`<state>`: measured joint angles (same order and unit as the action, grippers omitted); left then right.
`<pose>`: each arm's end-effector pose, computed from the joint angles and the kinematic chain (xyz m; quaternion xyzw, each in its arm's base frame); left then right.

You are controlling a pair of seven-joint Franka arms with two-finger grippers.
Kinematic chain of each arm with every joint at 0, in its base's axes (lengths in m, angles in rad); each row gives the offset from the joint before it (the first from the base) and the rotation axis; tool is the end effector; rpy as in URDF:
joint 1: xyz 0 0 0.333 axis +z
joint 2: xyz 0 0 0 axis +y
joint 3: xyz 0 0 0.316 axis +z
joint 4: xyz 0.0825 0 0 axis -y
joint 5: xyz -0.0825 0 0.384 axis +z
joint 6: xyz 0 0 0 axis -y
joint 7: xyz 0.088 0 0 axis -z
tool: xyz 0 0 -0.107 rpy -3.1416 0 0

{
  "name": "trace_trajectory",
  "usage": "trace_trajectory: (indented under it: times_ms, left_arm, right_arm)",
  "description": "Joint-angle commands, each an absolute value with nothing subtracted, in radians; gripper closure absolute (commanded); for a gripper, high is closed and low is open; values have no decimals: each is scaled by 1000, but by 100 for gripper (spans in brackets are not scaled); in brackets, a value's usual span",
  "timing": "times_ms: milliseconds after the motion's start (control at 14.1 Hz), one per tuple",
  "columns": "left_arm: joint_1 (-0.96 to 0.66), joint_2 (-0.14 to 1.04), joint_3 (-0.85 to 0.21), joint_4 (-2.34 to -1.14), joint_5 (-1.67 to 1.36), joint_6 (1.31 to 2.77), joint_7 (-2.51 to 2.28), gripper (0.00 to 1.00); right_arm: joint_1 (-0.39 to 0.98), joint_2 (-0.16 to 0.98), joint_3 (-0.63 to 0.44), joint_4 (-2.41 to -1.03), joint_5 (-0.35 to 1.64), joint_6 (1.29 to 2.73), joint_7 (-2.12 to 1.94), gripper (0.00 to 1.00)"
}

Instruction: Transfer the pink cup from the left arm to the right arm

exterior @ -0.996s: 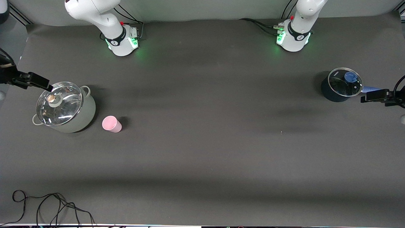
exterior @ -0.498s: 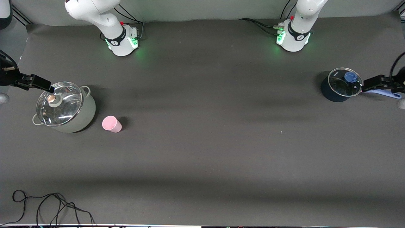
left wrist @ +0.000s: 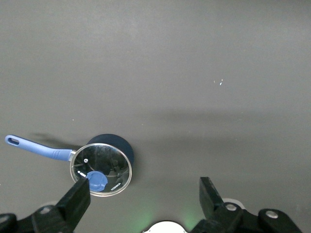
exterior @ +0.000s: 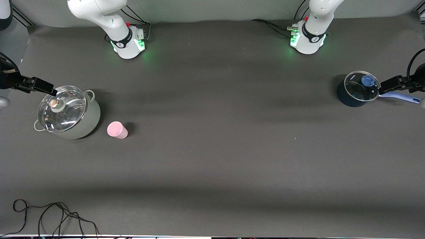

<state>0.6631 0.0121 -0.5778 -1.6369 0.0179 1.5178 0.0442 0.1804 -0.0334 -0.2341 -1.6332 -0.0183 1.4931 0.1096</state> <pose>0.5460 0.0504 0.5837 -0.9977 -0.0202 0.0648 0.0015 0.5335 -0.0328 0.6067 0.9952 -0.0814 -0.0536 0.0068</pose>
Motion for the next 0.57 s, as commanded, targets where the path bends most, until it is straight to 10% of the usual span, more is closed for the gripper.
trace_trajectory:
  times_ms: [0, 498]
  left_arm:
    - [456, 12, -404, -1615, 11, 1516, 52, 0]
    - [-43, 44, 17, -1586, 15, 1517, 37, 0]
  right_arm:
    - [11, -26, -60, -1600, -31, 1482, 112, 0]
    - [44, -9, -63, -1591, -29, 1477, 114, 0]
